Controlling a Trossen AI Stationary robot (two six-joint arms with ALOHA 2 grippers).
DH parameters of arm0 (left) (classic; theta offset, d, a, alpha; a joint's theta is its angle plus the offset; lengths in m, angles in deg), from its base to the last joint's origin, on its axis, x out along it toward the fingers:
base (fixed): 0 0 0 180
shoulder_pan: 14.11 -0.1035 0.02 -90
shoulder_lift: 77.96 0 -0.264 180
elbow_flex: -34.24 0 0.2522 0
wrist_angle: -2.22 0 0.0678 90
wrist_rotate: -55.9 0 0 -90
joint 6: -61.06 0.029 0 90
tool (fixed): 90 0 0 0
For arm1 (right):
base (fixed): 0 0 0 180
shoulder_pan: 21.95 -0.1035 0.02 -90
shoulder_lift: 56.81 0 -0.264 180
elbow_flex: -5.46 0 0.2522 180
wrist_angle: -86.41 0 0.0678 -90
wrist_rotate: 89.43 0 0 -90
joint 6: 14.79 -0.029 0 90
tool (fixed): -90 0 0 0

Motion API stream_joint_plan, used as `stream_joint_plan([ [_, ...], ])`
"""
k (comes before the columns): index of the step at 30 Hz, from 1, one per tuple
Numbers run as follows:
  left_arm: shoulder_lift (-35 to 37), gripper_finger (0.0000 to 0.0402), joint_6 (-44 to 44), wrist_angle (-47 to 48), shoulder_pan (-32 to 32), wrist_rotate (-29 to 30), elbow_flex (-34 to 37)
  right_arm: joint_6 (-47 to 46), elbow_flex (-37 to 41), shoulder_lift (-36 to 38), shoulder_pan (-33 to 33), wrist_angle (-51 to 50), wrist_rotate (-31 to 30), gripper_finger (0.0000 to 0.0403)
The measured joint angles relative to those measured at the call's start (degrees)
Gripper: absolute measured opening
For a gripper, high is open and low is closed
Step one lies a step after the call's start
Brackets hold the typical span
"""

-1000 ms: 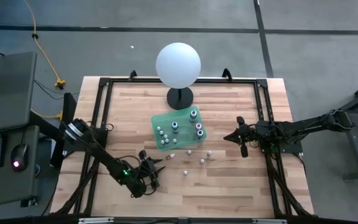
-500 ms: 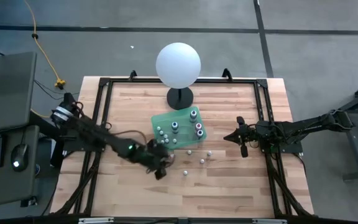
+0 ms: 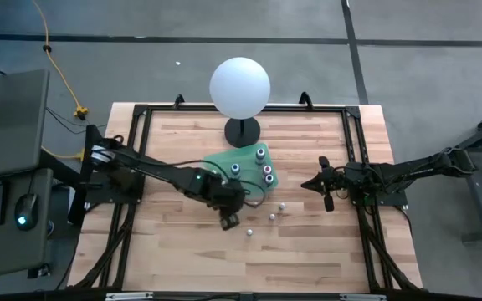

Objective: Pick & Place food coloring
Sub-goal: Put the small orange food coloring bottle into the bin

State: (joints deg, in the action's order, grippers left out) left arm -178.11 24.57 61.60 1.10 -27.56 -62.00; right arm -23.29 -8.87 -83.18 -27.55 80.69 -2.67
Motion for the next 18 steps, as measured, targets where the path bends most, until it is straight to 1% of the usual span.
stream_joint_plan([
  [1,-1.3,0.0152,0.0,2.8,0.0,-1.3,-1.1,0.0,0.0,0.2,0.0,-0.3,0.0,0.0002],
  [3,-4.1,0.0152,0.0,2.0,0.1,-3.3,-3.8,0.0,0.0,0.1,0.0,-0.3,0.0,0.0003],
  [5,-6.6,0.0152,0.2,6.6,0.2,-4.5,-5.5,0.0,0.0,-0.1,0.0,-0.3,0.0,0.0002],
  [7,-9.7,0.0152,-0.2,6.7,0.2,-4.6,-8.1,0.0,0.0,-0.2,0.0,-0.2,0.0,0.0002],
  [9,-12.3,0.0152,-1.2,11.2,0.1,-4.2,-9.6,0.0,0.0,-0.5,0.0,-0.4,0.0,0.0003],
  [11,-14.2,0.0152,-2.1,10.2,0.1,-3.6,-11.5,0.0,0.0,-0.5,0.0,-0.4,0.0,0.0002],
  [12,-15.1,0.0152,-2.3,11.1,0.1,-3.5,-11.9,0.0,0.0,-0.9,0.0,0.1,0.0,0.0002],
  [14,-16.9,0.0152,-2.4,11.7,0.1,-4.4,-12.9,0.0,0.0,-0.4,0.0,-0.6,0.0,0.0003],
  [18,-18.6,0.0152,-3.1,10.2,0.2,-4.2,-13.2,0.0,0.0,-0.5,0.0,-0.3,0.0,0.0002],
])
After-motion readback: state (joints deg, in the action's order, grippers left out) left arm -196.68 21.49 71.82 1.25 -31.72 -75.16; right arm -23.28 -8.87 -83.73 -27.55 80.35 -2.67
